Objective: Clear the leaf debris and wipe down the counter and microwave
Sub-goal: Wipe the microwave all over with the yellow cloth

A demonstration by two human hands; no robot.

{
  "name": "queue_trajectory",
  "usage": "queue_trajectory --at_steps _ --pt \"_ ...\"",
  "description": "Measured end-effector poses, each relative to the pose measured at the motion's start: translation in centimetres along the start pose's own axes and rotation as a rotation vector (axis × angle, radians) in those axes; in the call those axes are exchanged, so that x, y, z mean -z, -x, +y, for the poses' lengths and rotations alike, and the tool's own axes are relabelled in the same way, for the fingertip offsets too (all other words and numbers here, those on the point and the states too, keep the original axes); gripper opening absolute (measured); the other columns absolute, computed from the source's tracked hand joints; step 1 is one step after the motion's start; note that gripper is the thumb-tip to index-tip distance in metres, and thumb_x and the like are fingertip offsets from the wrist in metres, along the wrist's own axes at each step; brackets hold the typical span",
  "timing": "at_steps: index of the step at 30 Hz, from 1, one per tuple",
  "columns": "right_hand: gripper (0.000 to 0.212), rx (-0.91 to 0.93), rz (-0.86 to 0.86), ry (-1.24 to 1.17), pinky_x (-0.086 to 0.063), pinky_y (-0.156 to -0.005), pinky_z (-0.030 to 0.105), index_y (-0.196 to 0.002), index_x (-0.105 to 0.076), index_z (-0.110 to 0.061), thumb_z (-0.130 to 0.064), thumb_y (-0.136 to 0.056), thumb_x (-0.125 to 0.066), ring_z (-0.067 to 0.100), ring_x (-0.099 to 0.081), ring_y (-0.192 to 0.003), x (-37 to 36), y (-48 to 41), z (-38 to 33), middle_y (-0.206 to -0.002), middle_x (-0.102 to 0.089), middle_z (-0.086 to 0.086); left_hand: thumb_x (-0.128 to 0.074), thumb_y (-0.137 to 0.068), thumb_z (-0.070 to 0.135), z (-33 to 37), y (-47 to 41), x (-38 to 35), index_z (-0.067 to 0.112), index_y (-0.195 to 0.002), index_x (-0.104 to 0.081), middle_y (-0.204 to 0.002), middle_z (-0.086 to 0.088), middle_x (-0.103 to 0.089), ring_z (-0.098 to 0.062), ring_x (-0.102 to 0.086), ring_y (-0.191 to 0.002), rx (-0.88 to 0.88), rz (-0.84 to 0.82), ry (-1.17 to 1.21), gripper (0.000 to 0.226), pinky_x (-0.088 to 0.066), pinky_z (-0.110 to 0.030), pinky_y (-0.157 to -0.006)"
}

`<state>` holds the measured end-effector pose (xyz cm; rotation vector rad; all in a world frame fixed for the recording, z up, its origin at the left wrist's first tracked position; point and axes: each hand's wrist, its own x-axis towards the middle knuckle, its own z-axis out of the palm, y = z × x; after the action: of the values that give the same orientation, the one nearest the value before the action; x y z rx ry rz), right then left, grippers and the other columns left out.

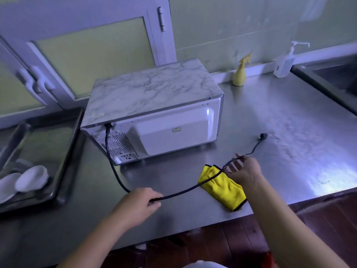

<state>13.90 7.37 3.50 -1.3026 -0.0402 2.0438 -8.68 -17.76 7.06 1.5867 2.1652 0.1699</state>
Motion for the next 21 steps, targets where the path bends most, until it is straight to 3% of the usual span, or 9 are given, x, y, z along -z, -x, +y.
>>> queue_trajectory --at_steps 4,7,10,13,17,21 --pt "0.016 0.23 -0.207 0.153 -0.048 -0.096 0.044 -0.088 -0.061 -0.016 -0.023 -0.101 -0.054 0.023 -0.051 -0.111 -3.4 3.7 -1.6 -0.112 -0.054 0.005 -0.063 -0.093 0.043 0.0 0.9 1.3 0.042 -0.131 -0.06 -0.124 0.023 -0.061 0.002 -0.053 -0.119 -0.045 0.184 0.097 0.038 -0.034 -0.032 -0.111" --pt "0.02 0.429 -0.453 0.301 -0.054 -0.083 0.043 -0.084 -0.057 -0.017 -0.022 -0.103 -0.052 0.021 -0.062 -0.096 -7.0 8.3 -2.1 -0.091 -0.061 0.001 -0.069 -0.091 0.034 0.3 1.1 3.8 0.045 -0.119 -0.065 -0.119 0.026 -0.065 0.011 -0.054 -0.115 -0.03 0.349 0.38 0.03 -0.042 -0.025 -0.105" --pt "0.021 0.612 -0.706 0.493 -0.056 -0.086 0.048 -0.081 -0.061 -0.022 -0.022 -0.101 -0.054 0.021 -0.067 -0.095 -10.1 13.2 -0.4 -0.089 -0.066 0.0 -0.07 -0.091 0.031 0.7 1.4 7.4 0.045 -0.109 -0.07 -0.112 0.026 -0.07 0.007 -0.061 -0.11 -0.08 0.471 0.629 0.023 -0.048 -0.019 -0.096" --pt "0.013 0.705 -0.92 0.751 -0.059 -0.082 0.045 -0.082 -0.065 -0.021 -0.028 -0.093 -0.065 0.022 -0.068 -0.088 -12.9 17.3 3.4 -0.092 -0.063 0.007 -0.07 -0.082 0.048 1.1 2.9 11.9 0.044 -0.109 -0.073 -0.11 0.016 -0.073 -0.002 -0.067 -0.107 -0.16 0.578 0.909 0.027 -0.05 -0.012 -0.086" --pt "0.011 0.884 -1.086 1.154 -0.056 -0.077 0.04 -0.084 -0.064 -0.023 -0.027 -0.094 -0.061 0.019 -0.061 -0.074 -16.5 19.1 10.4 -0.083 -0.059 0.002 -0.066 -0.08 0.056 -1.2 5.3 16.3 0.038 -0.121 -0.068 -0.119 0.008 -0.072 -0.005 -0.062 -0.119 -0.206 0.545 1.094 0.045 -0.045 -0.024 -0.1" --pt "0.012 1.02 -1.215 1.597 -0.046 -0.075 0.026 -0.087 -0.061 -0.024 -0.025 -0.099 -0.06 0.012 -0.055 -0.078 -19.4 17.6 18.0 -0.089 -0.053 -0.005 -0.074 -0.085 0.034 -5.9 7.9 17.2 0.021 -0.123 -0.067 -0.113 0.001 -0.075 -0.009 -0.067 -0.111 -0.086 0.656 1.184 0.041 -0.051 -0.02 -0.097"
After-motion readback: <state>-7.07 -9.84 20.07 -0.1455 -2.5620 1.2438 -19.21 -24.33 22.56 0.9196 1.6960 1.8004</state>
